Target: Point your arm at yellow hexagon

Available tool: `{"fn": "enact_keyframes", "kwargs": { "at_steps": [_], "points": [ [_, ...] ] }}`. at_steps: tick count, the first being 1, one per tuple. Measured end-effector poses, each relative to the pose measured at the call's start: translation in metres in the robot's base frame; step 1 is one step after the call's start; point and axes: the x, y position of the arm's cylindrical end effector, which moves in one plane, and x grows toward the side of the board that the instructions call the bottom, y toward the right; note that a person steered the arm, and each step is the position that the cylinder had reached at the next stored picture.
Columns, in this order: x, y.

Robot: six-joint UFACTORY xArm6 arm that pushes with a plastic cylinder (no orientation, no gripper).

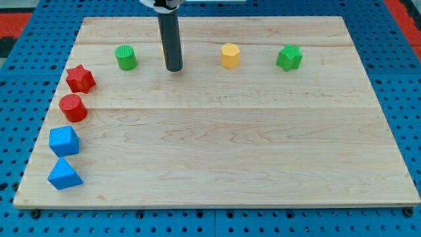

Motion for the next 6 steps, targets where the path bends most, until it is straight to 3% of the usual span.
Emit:
{"fn": "enact_keyframes", "kwargs": {
  "at_steps": [2,3,6],
  "points": [
    [0.010,0.012],
    [0.014,0.067],
    [0.011,0.120]
  ]
}}
